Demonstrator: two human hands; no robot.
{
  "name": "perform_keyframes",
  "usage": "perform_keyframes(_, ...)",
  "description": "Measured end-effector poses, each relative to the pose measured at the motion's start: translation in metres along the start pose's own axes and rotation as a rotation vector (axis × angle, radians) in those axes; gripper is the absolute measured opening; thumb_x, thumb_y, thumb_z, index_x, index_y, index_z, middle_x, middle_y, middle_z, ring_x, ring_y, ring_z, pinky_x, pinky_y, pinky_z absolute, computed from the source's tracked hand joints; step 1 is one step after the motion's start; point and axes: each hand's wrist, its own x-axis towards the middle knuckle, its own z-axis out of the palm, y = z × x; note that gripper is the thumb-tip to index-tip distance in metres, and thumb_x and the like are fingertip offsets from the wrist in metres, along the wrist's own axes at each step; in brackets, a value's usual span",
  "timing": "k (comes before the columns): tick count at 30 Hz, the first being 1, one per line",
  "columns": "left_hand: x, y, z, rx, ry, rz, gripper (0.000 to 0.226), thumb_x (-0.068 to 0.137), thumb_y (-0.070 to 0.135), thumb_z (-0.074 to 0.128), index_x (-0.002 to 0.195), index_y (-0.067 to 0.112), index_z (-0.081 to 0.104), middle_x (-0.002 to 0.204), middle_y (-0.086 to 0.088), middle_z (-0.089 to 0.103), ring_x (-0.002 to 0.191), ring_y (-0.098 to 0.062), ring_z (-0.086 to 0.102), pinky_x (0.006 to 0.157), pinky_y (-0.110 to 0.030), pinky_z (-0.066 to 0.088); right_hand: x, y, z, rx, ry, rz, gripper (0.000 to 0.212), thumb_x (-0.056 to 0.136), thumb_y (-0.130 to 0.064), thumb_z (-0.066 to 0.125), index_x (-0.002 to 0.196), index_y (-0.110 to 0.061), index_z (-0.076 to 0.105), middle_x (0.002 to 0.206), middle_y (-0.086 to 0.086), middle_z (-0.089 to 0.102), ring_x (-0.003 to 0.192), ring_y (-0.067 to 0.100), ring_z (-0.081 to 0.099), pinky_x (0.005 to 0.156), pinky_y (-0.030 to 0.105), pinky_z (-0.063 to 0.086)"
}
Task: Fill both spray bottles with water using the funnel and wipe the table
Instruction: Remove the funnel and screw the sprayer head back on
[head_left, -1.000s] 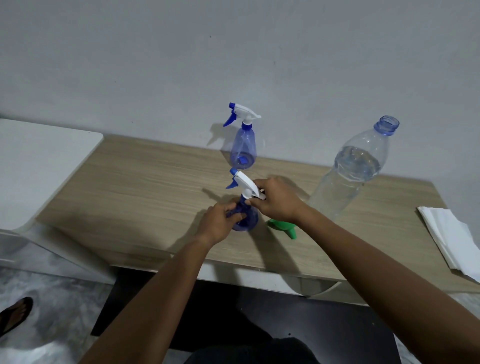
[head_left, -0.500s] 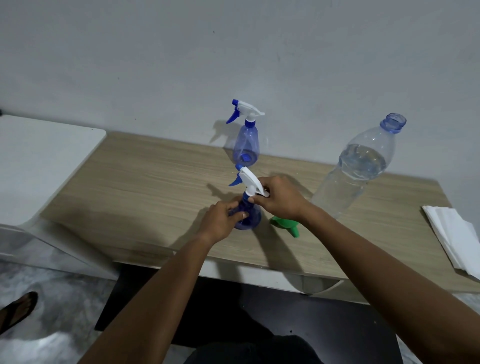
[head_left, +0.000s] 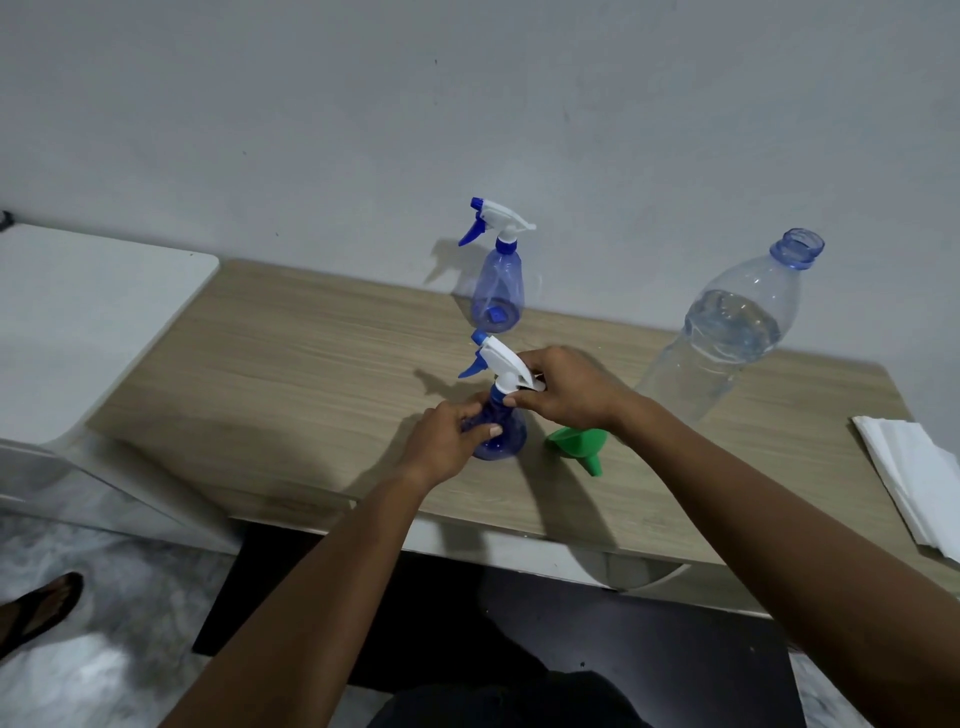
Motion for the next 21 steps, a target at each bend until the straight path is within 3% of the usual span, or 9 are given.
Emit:
perform_keyframes(2,0.0000,-0.0009,0.0008,-0.006,-0.008,0.001,0.025,0.085,0.038,0.070,0.110,0.034,0.070,0.089,0.006,0.076,0.088,-0.012,0.071,0.086,-0.045,0.056,0.0014,0.0039,0.0002,0.010,-0.007,-0.006,0.018,0.087,-0.025,0.076,0.104,-0.019,0.073,0.086,-0.001,0.073,0.066,0.006,0.055,0.058,0.007,0.035)
perform_keyframes(7,0.0002,-0.0006,0.0015,-0.002,-0.002,-0.001,0.023,0.087,0.034,0.070,0.110,0.031,0.072,0.089,0.007,0.075,0.089,-0.011,0.071,0.087,-0.042,0.056,0.0038,0.0044,-0.0009,-0.033,-0.025,-0.029,0.027,0.086,-0.025,0.076,0.113,-0.025,0.073,0.092,-0.006,0.073,0.073,0.009,0.056,0.061,0.007,0.034)
perform_keyframes(10,0.0008,-0.0012,0.0010,-0.007,-0.009,0.002,0.027,0.082,0.042,0.068,0.108,0.036,0.070,0.090,0.007,0.076,0.090,-0.012,0.071,0.087,-0.046,0.056,0.0057,0.0006,-0.0003,-0.118,-0.017,-0.045,0.027,0.087,-0.029,0.074,0.113,-0.028,0.072,0.092,-0.004,0.073,0.078,0.016,0.058,0.063,0.026,0.035)
perform_keyframes(13,0.0009,-0.0008,0.0013,-0.001,-0.005,0.005,0.023,0.083,0.037,0.069,0.106,0.036,0.071,0.089,0.010,0.075,0.090,-0.012,0.071,0.086,-0.042,0.056,0.0055,-0.0014,0.0008,-0.162,0.007,-0.045,0.027,0.087,-0.031,0.073,0.114,-0.027,0.072,0.093,-0.002,0.073,0.080,0.019,0.059,0.064,0.027,0.031)
perform_keyframes(16,0.0008,0.0011,0.0017,0.015,0.015,0.019,0.014,0.084,0.032,0.070,0.091,0.044,0.069,0.077,0.011,0.072,0.084,-0.018,0.071,0.079,-0.038,0.054,0.0033,-0.0032,0.0020,-0.243,0.014,-0.067,0.025,0.089,-0.032,0.070,0.112,-0.024,0.070,0.091,0.001,0.072,0.080,0.022,0.058,0.061,0.029,0.028)
perform_keyframes(18,-0.0002,0.0016,0.0014,0.027,0.021,0.023,0.016,0.083,0.034,0.069,0.086,0.049,0.065,0.072,0.012,0.069,0.077,-0.016,0.069,0.076,-0.038,0.054,0.0012,-0.0037,0.0026,-0.239,0.014,-0.088,0.021,0.090,-0.030,0.068,0.108,-0.020,0.070,0.085,-0.002,0.067,0.076,0.020,0.052,0.053,0.019,0.025)
perform_keyframes(21,-0.0017,0.0027,0.0009,0.026,0.028,0.027,0.019,0.085,0.032,0.069,0.085,0.050,0.065,0.064,0.018,0.064,0.068,-0.010,0.062,0.072,-0.035,0.051,-0.0014,-0.0031,0.0021,-0.200,0.032,-0.108,0.015,0.091,-0.027,0.069,0.104,-0.020,0.069,0.076,-0.012,0.054,0.065,0.011,0.043,0.057,0.007,0.032)
